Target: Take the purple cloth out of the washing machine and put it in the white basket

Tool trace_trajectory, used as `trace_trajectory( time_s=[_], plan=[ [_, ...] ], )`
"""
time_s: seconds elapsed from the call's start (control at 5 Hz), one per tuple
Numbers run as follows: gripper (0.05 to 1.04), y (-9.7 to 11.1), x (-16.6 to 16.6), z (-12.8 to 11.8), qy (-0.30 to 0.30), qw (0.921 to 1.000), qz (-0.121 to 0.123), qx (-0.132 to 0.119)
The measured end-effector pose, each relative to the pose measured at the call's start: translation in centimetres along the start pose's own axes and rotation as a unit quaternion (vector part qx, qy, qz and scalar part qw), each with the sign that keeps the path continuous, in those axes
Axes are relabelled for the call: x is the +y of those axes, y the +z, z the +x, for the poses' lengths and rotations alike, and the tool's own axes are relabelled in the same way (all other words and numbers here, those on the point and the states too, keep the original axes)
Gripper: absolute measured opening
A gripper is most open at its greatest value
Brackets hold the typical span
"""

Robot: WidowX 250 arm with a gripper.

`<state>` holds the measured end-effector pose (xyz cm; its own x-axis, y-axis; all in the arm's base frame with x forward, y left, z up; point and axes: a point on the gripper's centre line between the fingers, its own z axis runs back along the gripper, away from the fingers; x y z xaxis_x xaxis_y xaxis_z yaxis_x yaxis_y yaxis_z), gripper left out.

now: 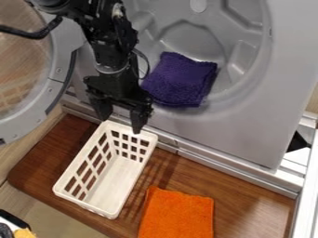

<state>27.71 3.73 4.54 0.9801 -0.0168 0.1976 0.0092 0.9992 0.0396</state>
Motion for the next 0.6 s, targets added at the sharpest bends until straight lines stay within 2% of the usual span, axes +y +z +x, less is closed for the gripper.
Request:
trace_trajectory(
  time_s=[0.2,0.4,0.6],
  plan=[
    [1.001,-0.3,-0.3,2.2,-0.022,0.9986,-0.01,-0.048],
    [1.001,-0.1,-0.1,3.9,-0.021,0.997,-0.009,-0.074],
    [1.001,-1.5,-0.1,4.8,-0.003,0.9962,-0.026,-0.083]
  ],
)
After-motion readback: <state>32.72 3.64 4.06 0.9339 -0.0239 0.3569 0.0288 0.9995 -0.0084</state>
